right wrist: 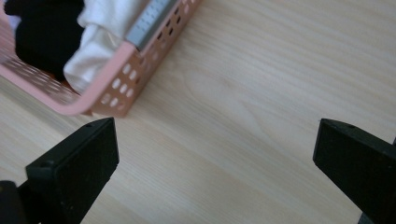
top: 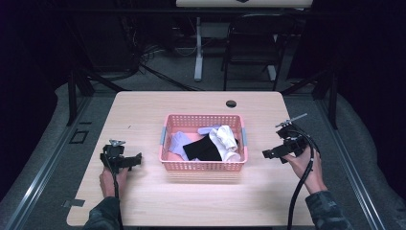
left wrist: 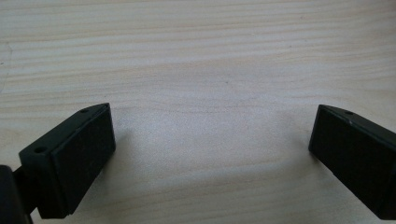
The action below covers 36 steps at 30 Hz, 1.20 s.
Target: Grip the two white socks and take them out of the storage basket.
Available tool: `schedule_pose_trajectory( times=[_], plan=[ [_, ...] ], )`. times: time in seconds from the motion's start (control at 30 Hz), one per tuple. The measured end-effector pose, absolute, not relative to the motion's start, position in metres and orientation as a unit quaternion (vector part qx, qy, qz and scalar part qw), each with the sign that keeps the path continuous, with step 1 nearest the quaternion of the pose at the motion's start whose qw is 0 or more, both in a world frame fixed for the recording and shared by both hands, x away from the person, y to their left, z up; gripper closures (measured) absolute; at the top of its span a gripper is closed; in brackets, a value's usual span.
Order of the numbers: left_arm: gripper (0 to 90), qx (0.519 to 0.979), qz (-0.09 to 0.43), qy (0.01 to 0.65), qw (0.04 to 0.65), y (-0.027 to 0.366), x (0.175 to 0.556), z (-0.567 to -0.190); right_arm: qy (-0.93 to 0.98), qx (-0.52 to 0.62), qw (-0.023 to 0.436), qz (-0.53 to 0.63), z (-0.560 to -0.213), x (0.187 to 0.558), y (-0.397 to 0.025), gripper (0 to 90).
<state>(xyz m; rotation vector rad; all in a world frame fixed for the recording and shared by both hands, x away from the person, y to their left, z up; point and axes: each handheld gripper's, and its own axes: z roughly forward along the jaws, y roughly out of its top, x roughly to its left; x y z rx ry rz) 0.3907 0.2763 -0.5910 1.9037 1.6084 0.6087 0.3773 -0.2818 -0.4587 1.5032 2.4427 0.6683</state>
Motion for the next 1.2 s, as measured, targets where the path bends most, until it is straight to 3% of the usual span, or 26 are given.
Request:
schedule_pose_trajectory(
  times=[0.67, 1.2],
  plan=[
    [0.6, 0.711, 0.228, 0.601, 0.284, 0.276, 0.391, -0.591, 0.854, 0.458, 0.1, 0.226, -0.411, 0.414, -0.222, 0.0],
    [0.6, 0.713, 0.226, 0.6, 0.282, 0.277, 0.391, -0.591, 0.884, 0.419, 0.084, 0.191, -0.418, 0.448, -0.152, 2.3]
  ],
)
